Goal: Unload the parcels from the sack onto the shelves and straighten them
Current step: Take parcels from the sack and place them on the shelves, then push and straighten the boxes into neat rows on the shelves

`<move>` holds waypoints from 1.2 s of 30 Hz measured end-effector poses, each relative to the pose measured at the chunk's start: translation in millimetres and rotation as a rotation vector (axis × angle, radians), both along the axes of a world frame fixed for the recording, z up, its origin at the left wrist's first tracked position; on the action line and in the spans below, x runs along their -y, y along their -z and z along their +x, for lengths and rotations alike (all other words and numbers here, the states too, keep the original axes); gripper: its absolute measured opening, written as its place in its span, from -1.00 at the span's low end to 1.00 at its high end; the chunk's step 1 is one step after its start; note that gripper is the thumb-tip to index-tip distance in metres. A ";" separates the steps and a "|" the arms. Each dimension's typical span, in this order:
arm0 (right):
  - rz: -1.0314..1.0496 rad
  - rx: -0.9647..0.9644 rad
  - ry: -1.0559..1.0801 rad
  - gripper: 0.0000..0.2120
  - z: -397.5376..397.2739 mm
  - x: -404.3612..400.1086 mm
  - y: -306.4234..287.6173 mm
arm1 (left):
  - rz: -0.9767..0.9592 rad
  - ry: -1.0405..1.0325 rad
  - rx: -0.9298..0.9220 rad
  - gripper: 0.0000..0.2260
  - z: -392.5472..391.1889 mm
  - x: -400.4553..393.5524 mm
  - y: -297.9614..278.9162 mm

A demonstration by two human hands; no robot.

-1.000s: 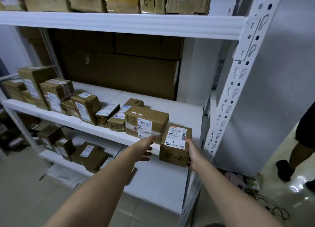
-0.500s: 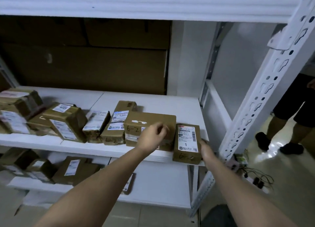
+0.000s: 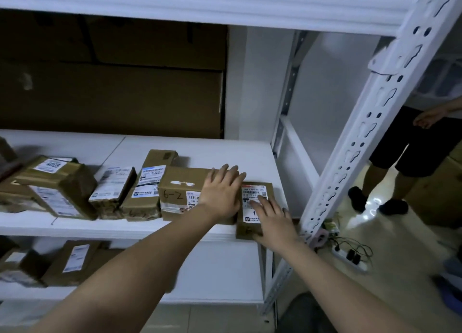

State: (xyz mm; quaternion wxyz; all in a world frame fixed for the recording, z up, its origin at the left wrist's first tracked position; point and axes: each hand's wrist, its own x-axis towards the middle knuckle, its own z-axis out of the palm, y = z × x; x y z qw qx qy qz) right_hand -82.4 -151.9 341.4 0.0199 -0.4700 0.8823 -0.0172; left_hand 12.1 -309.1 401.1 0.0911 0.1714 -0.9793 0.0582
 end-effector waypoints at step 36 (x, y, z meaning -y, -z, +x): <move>-0.424 -0.278 -0.147 -0.73 -7.8 25.7 -50.9 | 0.188 -0.080 -0.151 -0.47 20.9 2.6 -26.5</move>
